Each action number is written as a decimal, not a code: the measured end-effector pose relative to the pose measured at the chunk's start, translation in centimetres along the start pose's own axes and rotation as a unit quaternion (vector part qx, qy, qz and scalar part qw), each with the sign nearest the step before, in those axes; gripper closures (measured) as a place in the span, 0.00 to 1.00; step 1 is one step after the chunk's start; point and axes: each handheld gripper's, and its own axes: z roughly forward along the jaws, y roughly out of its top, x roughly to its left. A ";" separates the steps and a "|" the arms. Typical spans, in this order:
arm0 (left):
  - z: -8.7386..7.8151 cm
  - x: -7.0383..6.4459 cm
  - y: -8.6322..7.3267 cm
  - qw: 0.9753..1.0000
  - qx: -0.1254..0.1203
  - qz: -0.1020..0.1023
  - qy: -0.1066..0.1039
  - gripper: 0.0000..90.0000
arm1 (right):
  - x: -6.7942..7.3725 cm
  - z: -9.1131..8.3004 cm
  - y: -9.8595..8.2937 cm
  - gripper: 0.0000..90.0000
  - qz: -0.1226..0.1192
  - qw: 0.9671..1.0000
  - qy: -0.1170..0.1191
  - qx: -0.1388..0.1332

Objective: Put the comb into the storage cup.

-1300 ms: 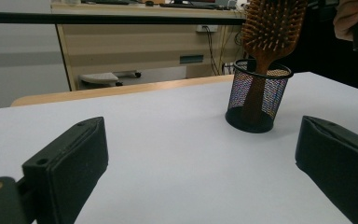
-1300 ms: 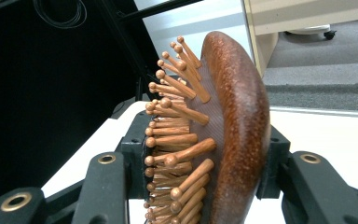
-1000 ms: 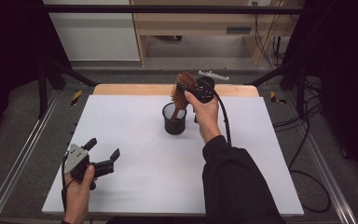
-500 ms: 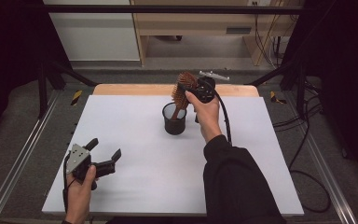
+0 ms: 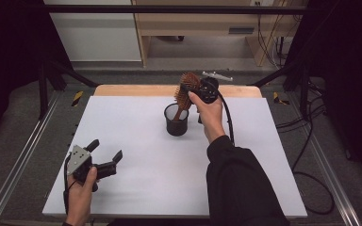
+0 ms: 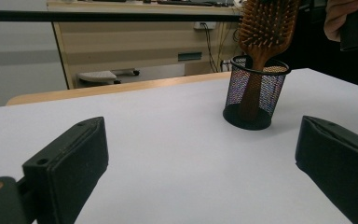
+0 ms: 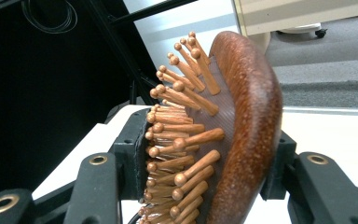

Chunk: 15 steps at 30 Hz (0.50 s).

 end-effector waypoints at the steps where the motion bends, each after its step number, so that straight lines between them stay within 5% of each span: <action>1: 0.0 0.1 0.0 1.000 0.000 -0.001 0.001 0.03 | 0.0 0.0 0.0 0.51 0.000 1.000 -0.001 0.000; 15: 0.0 0.1 0.0 1.000 0.000 -0.002 -0.003 0.03 | -0.2 0.1 0.0 0.50 -0.009 1.000 -0.003 0.003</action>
